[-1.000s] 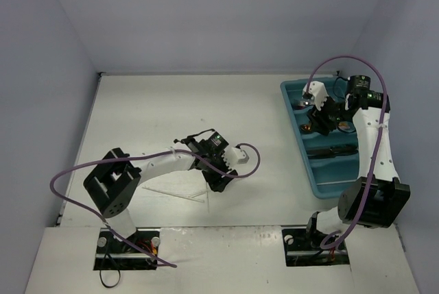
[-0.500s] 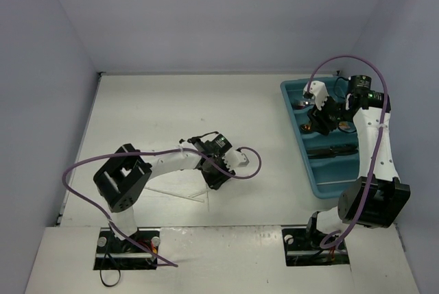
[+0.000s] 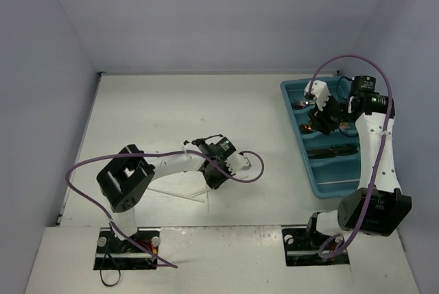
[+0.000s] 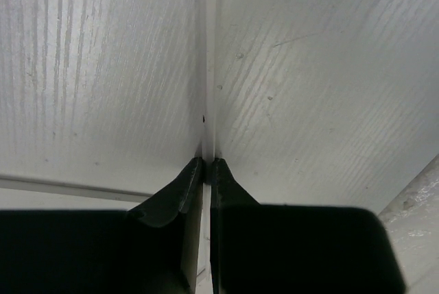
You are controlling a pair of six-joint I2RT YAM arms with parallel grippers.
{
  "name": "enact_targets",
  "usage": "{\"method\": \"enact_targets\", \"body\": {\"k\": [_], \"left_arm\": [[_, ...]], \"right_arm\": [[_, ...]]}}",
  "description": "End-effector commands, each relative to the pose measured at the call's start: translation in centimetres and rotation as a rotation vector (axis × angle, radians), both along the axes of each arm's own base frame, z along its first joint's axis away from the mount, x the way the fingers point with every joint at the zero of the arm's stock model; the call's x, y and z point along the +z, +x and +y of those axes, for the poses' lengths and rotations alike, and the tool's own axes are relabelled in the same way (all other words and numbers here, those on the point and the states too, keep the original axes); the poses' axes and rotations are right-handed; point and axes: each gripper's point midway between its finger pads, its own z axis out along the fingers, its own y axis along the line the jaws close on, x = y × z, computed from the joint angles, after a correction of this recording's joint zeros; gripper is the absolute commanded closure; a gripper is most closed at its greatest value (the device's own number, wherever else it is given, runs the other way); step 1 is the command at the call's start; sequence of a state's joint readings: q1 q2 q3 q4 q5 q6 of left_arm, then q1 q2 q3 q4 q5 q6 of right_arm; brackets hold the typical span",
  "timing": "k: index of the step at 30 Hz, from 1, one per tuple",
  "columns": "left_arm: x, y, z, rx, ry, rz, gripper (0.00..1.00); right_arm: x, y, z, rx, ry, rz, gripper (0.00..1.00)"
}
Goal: Sort the eating utensils into containers
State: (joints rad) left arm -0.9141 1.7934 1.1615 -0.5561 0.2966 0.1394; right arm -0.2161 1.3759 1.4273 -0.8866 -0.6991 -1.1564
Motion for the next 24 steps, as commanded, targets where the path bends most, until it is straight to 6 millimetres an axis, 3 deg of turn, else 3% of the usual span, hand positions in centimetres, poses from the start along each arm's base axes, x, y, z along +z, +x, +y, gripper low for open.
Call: {"method": "enact_targets", "body": {"k": [1, 6, 9, 12, 16, 21, 24], "left_arm": [[5.5, 0.3, -2.2, 0.012, -0.132, -0.002, 1.0], [12.8, -0.1, -4.7, 0.066, -0.413, 0.17, 1.0], [16.2, 1.1, -5.2, 0.172, -0.539, 0.32, 1.0], [19.0, 1.1, -5.8, 0.225, -0.642, 0.517, 1.0], [20.7, 1.6, -6.5, 0.258, -0.724, 0.641, 1.0], [21.3, 3.7, -7.2, 0.37, -0.828, 0.807, 1.0], [21.3, 4.1, -7.0, 0.398, -0.83, 0.858, 1.0]], "right_arm": [[4.6, -0.9, 2.1, 0.113, 0.016, -0.174, 0.59], [8.0, -1.8, 4.8, 0.249, 0.0, -0.315, 0.62], [10.2, -2.9, 6.9, 0.369, -0.026, -0.427, 0.61], [11.1, -4.8, 10.7, 0.553, -0.06, -0.513, 0.56], [11.2, -7.3, 14.2, 0.723, -0.107, -0.581, 0.55], [8.5, -10.1, 21.2, 0.882, -0.198, -0.476, 0.61], [7.2, -10.9, 23.1, 0.932, -0.238, -0.449, 0.64]]}}
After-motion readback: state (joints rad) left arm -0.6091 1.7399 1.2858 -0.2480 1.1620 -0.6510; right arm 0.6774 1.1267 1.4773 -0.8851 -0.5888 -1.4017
